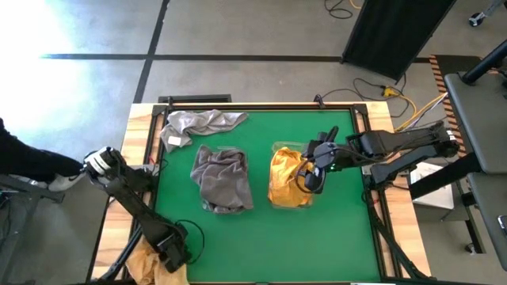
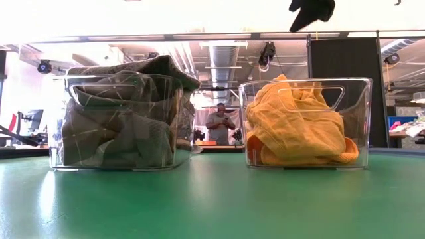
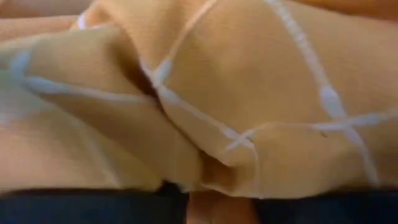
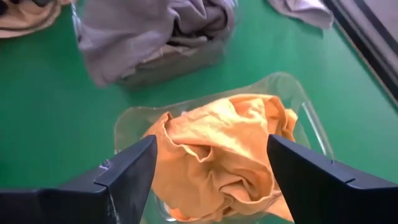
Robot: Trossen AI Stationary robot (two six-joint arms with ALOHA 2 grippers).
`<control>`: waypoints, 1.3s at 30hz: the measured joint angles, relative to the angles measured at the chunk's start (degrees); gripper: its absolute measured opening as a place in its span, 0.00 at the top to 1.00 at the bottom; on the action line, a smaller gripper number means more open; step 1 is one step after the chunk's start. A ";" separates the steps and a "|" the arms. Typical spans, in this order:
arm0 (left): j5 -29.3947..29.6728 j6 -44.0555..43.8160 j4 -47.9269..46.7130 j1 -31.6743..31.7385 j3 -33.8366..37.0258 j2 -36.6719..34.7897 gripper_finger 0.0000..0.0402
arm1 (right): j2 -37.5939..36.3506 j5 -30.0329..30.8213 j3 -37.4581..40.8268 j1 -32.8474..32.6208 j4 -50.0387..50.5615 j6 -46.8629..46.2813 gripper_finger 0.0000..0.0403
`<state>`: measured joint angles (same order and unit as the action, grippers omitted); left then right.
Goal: Sort towels by color in basket
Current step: Put the orange white patterned towel into the right transparent bin
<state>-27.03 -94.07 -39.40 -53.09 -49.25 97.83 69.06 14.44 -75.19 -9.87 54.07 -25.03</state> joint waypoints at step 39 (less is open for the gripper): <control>34.95 67.96 8.48 42.12 -47.35 -4.33 0.99 | -1.07 0.05 -21.14 -8.72 9.76 12.93 0.32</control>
<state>7.92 -26.10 -30.92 -10.97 -96.61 93.50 67.99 14.49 -96.32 -18.59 63.83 -12.10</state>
